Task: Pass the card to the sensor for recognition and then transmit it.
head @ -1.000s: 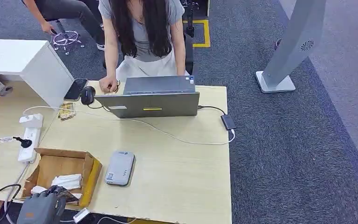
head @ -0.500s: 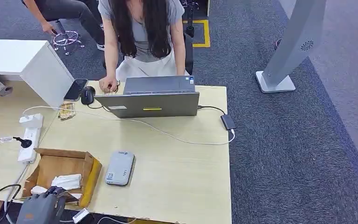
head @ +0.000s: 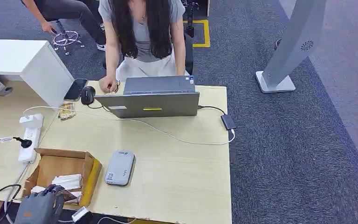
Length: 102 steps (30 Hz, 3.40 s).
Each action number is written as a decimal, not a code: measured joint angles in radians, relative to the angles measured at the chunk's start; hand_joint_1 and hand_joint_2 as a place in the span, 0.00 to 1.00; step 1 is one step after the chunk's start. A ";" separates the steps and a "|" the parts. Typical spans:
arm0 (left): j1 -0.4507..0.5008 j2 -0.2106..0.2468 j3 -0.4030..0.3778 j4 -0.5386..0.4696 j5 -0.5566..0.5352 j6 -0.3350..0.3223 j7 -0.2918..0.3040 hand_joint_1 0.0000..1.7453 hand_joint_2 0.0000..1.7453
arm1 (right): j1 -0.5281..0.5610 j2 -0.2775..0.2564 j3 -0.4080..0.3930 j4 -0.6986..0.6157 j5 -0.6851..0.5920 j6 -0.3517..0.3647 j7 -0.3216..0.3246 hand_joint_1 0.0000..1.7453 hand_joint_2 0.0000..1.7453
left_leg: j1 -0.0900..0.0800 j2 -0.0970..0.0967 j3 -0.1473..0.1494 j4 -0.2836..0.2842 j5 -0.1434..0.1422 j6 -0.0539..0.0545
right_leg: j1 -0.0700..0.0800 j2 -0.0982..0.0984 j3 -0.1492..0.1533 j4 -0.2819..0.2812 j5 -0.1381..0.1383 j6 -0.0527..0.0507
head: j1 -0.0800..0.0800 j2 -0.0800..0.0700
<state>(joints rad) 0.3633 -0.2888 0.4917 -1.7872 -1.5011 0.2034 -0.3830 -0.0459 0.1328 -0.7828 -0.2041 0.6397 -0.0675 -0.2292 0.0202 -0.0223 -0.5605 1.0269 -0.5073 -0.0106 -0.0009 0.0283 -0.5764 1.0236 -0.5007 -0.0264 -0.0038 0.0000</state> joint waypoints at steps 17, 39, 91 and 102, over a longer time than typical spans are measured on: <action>-0.001 0.055 -0.072 -0.048 0.026 0.006 0.074 1.00 1.00 | -0.003 0.000 -0.011 0.000 0.023 0.005 -0.009 0.00 1.00 | 0.000 0.000 0.001 0.000 0.000 0.000 | 0.000 0.000 0.000 0.000 0.000 0.000 | 0.000 0.000; -0.311 0.358 -0.432 -0.053 0.125 -0.039 0.364 1.00 1.00 | -0.023 0.000 -0.049 0.000 0.098 0.038 -0.016 0.00 1.00 | 0.000 -0.005 0.002 0.001 0.003 -0.003 | 0.000 -0.004 0.002 0.000 0.001 -0.001 | 0.000 0.000; -1.205 0.450 -0.492 0.822 -0.006 -0.088 0.623 0.00 1.00 | -0.051 0.000 -0.046 0.002 0.272 0.075 0.037 0.00 1.00 | 0.000 -0.004 -0.001 0.001 0.009 -0.005 | 0.000 -0.001 -0.001 0.001 0.008 -0.002 | 0.000 0.000; -1.189 0.449 -0.492 0.821 -0.006 -0.071 0.610 0.00 1.00 | -0.050 0.000 -0.046 0.002 0.272 0.075 0.036 0.00 1.00 | 0.000 -0.004 -0.001 0.001 0.009 -0.005 | 0.000 -0.001 -0.001 0.001 0.008 -0.003 | 0.000 0.000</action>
<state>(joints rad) -0.8255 0.1598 -0.0008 -0.9663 -1.5072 0.1320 0.2270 -0.0963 0.1328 -0.8289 -0.2026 0.9121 0.0072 -0.1930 0.0206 -0.0260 -0.5615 1.0279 -0.4980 -0.0154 -0.0006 0.0271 -0.5778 1.0243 -0.4930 -0.0289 -0.0038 0.0000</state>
